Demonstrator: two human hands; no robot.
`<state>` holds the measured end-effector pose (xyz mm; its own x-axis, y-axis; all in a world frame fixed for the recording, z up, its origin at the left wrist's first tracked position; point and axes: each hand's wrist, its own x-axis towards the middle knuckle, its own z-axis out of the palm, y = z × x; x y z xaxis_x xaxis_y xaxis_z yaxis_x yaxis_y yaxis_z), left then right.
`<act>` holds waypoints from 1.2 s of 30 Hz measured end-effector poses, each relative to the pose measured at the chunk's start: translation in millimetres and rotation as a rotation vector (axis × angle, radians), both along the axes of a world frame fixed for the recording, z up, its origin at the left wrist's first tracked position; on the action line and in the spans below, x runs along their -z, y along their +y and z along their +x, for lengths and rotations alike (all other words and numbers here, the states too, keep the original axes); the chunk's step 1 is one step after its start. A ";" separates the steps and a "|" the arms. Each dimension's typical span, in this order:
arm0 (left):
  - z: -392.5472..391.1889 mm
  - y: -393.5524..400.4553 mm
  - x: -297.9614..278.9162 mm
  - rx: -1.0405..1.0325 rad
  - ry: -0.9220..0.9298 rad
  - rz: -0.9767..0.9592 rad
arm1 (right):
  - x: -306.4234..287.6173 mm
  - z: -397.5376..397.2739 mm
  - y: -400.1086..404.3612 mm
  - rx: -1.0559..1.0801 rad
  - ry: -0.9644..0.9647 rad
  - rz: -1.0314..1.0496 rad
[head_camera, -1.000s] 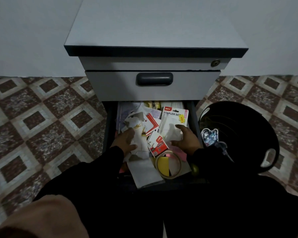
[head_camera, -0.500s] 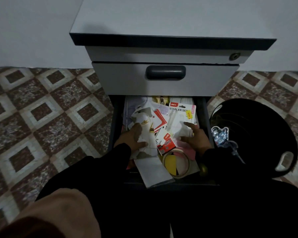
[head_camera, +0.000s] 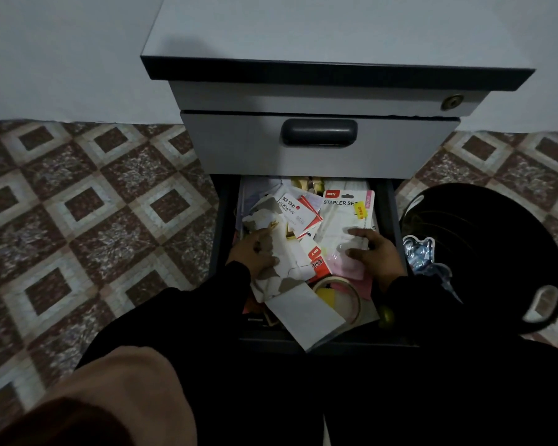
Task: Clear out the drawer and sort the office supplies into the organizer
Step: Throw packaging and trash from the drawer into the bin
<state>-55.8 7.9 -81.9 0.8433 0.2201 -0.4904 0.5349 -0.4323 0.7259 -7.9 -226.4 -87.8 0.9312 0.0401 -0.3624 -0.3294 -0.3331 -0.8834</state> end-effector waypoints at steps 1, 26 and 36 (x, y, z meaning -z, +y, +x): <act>-0.1 0.1 -0.2 -0.019 -0.003 -0.018 | -1.6 0.2 1.0 0.004 0.004 -0.006; -1.8 -4.8 -25.2 -0.206 -0.060 -0.291 | -52.2 -6.2 -1.0 -0.228 -0.196 -0.548; -18.2 -6.4 -62.5 -0.063 -0.075 -0.108 | -92.3 -19.1 -15.9 -0.280 -0.178 -0.627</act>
<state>-74.0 1.5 -19.4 0.8644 0.2233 -0.4505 0.5015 -0.3169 0.8050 -26.9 -242.2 4.5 0.9635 0.1205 -0.2389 -0.0255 -0.8474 -0.5303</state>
